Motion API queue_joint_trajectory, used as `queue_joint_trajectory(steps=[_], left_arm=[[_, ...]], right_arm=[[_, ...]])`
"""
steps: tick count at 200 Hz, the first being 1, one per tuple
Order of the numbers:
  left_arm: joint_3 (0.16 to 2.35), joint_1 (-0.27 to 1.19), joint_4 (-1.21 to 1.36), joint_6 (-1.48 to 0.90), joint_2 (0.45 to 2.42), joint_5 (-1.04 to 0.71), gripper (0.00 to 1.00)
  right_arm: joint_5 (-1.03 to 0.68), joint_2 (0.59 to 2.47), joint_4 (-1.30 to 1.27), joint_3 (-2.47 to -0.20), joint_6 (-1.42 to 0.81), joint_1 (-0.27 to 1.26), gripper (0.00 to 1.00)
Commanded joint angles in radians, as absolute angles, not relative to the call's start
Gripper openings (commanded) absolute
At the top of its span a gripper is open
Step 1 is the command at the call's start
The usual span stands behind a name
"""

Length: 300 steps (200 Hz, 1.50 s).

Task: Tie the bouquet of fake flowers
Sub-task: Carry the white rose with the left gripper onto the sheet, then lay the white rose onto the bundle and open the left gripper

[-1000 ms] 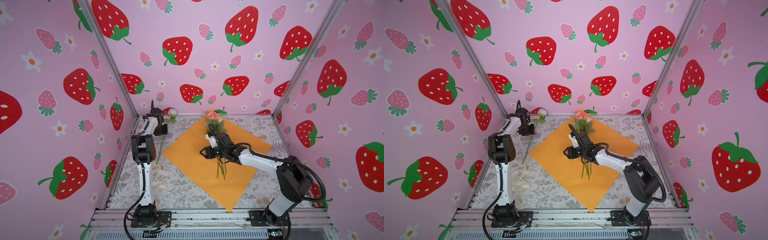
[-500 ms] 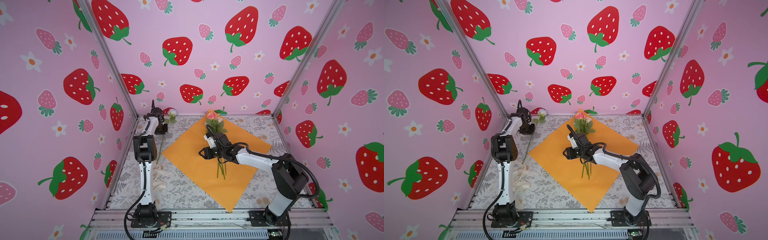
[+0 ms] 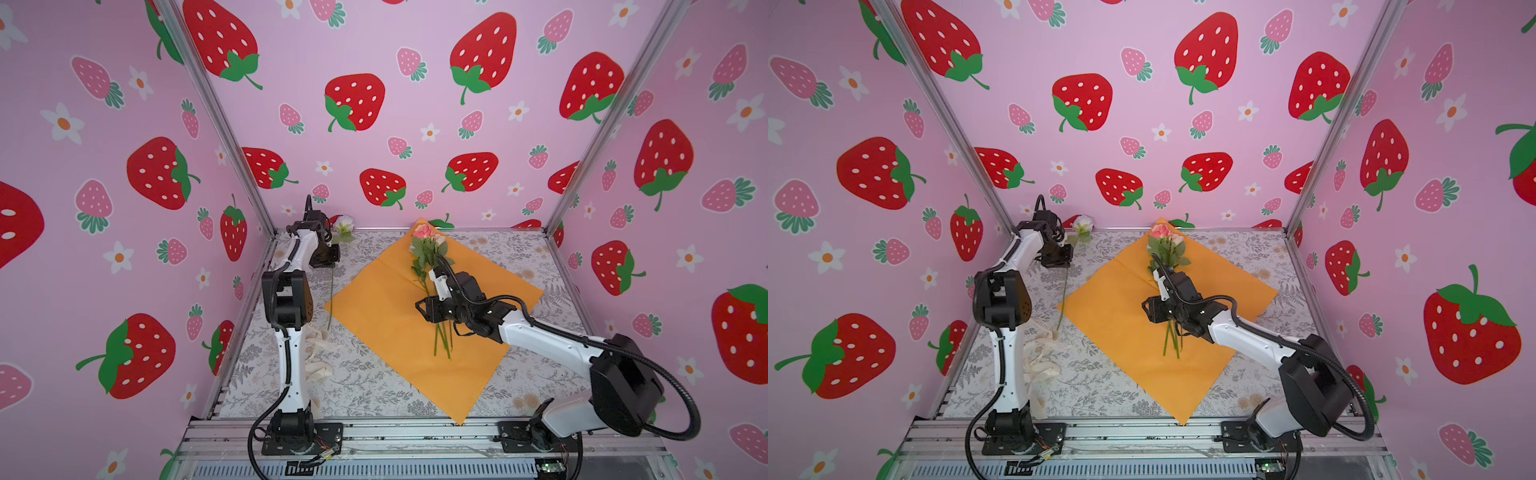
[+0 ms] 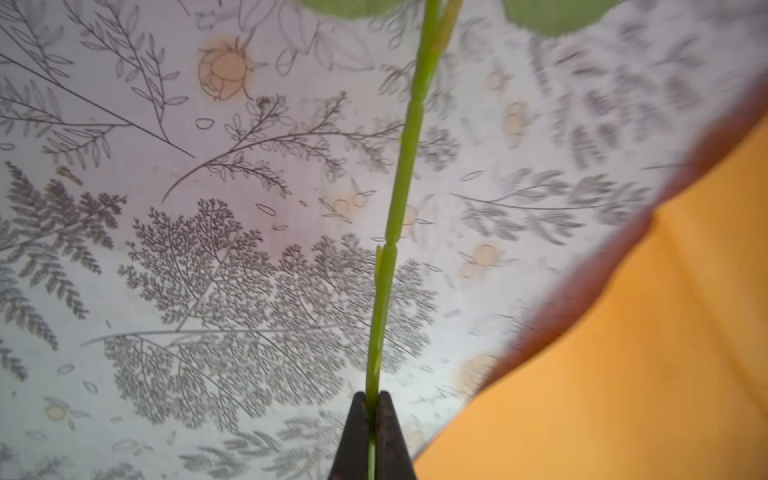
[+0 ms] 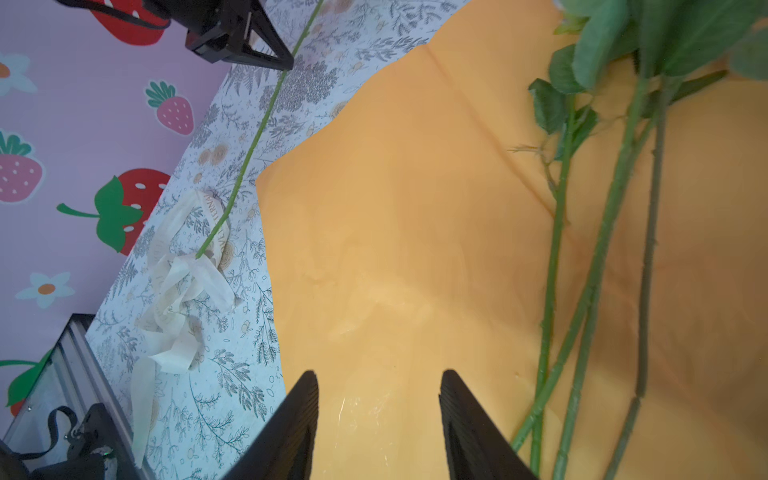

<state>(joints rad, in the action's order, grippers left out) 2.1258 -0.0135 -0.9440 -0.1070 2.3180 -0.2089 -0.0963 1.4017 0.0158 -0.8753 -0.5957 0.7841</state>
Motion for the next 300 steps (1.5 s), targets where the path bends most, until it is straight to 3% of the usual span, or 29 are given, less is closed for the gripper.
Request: queue_joint_trajectory(steps=[1,37,69,109,156,246,300], left_arm=[[1.969,0.005,-0.825,-0.257,2.132,-0.438,0.00],[1.710,0.077,-0.586,-0.460,1.962,-0.523,0.00],[1.587,0.210,-0.434,-0.606,1.921,-0.525,0.00],[1.530,0.379,-0.303,-0.751,1.971,-0.465,0.00],[1.519,0.468,-0.261,-0.883,2.050,-0.410,0.00],[1.621,0.513,-0.297,-0.832,2.245,-0.384,0.00],[1.613,0.526,-0.328,-0.765,2.236,-0.367,0.16]], right_arm=[[-0.017,1.290,0.041,-0.770,-0.697,0.696,0.51],[-0.133,1.115,0.055,-0.635,-0.727,0.525,0.51],[-0.161,1.072,0.074,-0.590,-0.721,0.484,0.51],[-0.208,1.077,0.043,-0.555,-0.745,0.482,0.51],[-0.198,1.054,0.056,-0.542,-0.732,0.482,0.51],[-0.245,1.084,0.029,-0.511,-0.727,0.482,0.51],[-0.251,1.095,0.027,-0.512,-0.724,0.482,0.51]])
